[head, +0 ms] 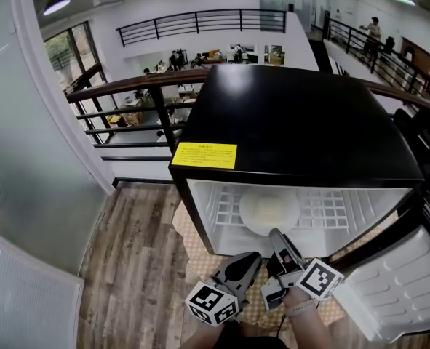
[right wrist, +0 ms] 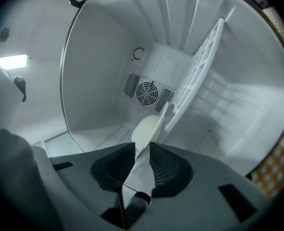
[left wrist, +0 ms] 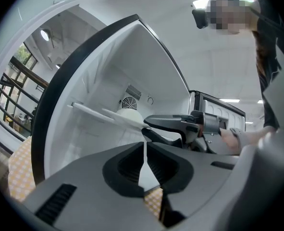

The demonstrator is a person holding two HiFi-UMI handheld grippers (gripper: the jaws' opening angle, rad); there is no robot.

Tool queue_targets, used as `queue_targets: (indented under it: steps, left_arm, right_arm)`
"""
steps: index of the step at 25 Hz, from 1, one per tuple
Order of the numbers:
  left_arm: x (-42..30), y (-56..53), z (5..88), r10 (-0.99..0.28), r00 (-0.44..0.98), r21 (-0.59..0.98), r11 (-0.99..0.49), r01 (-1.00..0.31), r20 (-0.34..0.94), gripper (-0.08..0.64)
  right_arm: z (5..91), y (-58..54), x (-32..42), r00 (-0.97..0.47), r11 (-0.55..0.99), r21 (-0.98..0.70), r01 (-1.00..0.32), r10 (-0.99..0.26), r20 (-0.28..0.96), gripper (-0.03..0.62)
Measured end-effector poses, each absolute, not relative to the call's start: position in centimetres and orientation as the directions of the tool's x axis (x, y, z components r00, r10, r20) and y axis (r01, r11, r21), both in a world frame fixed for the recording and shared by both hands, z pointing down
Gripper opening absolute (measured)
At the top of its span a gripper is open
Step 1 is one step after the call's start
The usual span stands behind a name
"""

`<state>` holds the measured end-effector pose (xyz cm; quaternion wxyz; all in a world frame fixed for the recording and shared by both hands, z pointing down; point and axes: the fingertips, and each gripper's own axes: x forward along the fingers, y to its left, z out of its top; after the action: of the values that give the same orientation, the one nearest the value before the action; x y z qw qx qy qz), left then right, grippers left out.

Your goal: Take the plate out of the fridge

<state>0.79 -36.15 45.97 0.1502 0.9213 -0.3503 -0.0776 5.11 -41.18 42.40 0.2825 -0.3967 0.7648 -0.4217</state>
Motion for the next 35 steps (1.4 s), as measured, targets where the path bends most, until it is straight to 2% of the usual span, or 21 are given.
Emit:
queue_targets:
  steps: [3,13,23,28,31,35]
  left_arm:
    - [0.9,-36.1,46.0,-0.666,0.745,0.332,-0.711,-0.620,-0.036,0.025]
    - [0.5,-36.7,46.3,-0.674,0.738,0.330,-0.705,-0.627,-0.037,0.025]
    - [0.3,-36.9,45.8,-0.671,0.740,0.333,-0.708,-0.622,-0.046,0.025]
    - [0.1,-36.9,45.8,-0.676,0.736,0.336,-0.704,-0.626,-0.044,0.025]
    - [-0.1,-36.8,45.8,-0.679,0.733,0.338,-0.700,-0.629,-0.042,0.025]
    - [-0.2,-36.8,46.0,-0.681,0.732,0.341,-0.698,-0.630,-0.041,0.025]
  right_arm:
    - [42.3,-41.3,5.3,-0.517,0.302,-0.902,-0.307,-0.849,-0.109,0.080]
    - [43.1,-40.5,6.5,-0.462,0.201,-0.971,-0.133,-0.879,-0.118,0.054]
    - [43.3,-40.4,6.8,-0.448,0.165,-0.973,-0.160,-0.891,-0.077,0.057]
    - [43.8,-41.2,6.6,-0.439,0.111,-0.985,-0.132,-0.897,-0.042,0.072]
    - [44.2,-41.5,6.3,-0.438,0.071,-0.992,-0.101,-0.899,-0.020,0.137]
    - [44.3,-42.2,6.4,-0.425,0.059,-0.995,-0.082,-0.905,-0.019,0.136]
